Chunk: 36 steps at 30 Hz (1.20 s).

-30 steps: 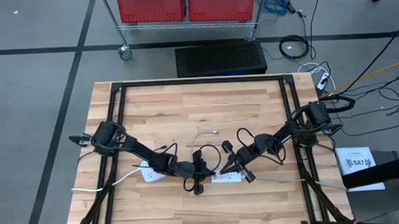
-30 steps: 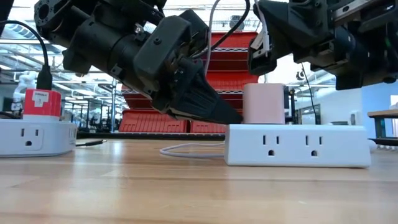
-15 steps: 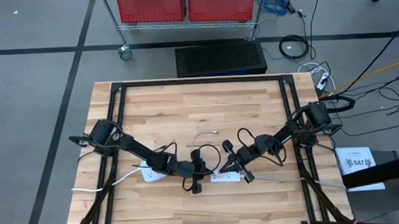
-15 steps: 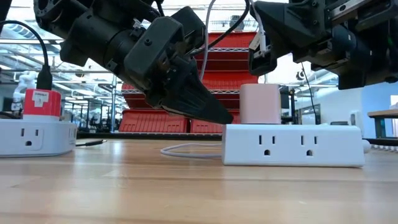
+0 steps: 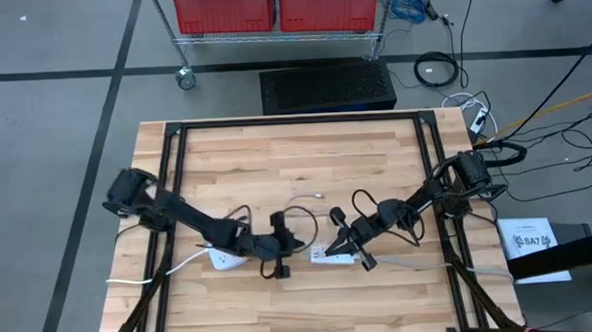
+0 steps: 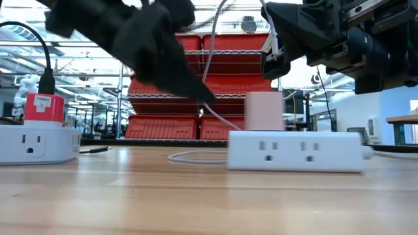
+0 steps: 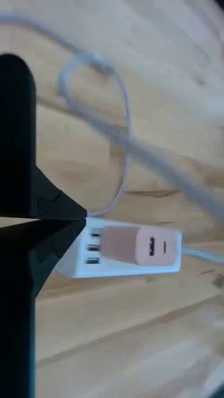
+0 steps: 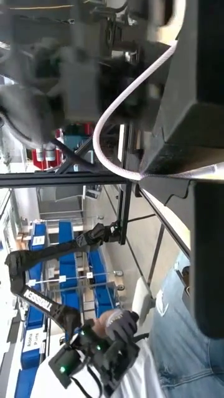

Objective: Insert USB
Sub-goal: Insert the pink charger cable into the pink charger adapter on the right white outlet extension

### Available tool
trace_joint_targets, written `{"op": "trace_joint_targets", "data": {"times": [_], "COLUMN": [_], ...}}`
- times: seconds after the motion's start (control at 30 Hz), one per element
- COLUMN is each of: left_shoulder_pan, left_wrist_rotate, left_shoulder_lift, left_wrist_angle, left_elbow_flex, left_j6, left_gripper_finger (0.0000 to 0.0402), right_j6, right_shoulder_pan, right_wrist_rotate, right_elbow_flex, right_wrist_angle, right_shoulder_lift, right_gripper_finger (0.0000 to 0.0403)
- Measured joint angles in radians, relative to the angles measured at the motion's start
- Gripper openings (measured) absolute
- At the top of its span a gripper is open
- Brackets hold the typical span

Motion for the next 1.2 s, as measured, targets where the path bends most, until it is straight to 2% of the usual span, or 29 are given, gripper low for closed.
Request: {"op": "trace_joint_targets", "data": {"times": [0.13, 0.27, 0.4, 0.57, 1.0, 1.2], "left_shoulder_pan": [-0.002, -0.002, -0.002, 0.0, 0.002, 0.003], "left_wrist_rotate": [0.007, 0.106, 0.17, 0.193, 0.195, 0.195], "left_shoulder_lift": [-0.031, -0.018, 0.006, 0.007, 0.007, 0.007], "left_wrist_angle": [0.12, 0.393, 0.499, 0.514, 0.635, 0.67], "left_elbow_flex": [-0.06, -0.108, -0.118, -0.106, -0.103, -0.103], "left_j6": [0.0, 0.001, 0.007, 0.032, 0.045, 0.029], "left_gripper_finger": [0.0006, 0.0006, 0.0006, 0.0027, 0.0157, 0.0182], "right_j6": [-0.013, -0.023, -0.037, -0.02, 0.004, 0.015], "right_shoulder_pan": [0.0, 0.0, -0.002, -0.003, -0.002, -0.003], "right_wrist_rotate": [0.0, -0.008, -0.031, -0.036, -0.009, 0.019], "right_elbow_flex": [0.015, 0.053, 0.082, 0.084, 0.084, 0.083], "right_wrist_angle": [0.0, -0.003, -0.021, -0.03, -0.089, -0.126], "right_shoulder_lift": [0.0, 0.0, 0.0, 0.0, 0.0, 0.0], "right_gripper_finger": [0.0, 0.0, 0.0, 0.0, 0.0, 0.0]}}
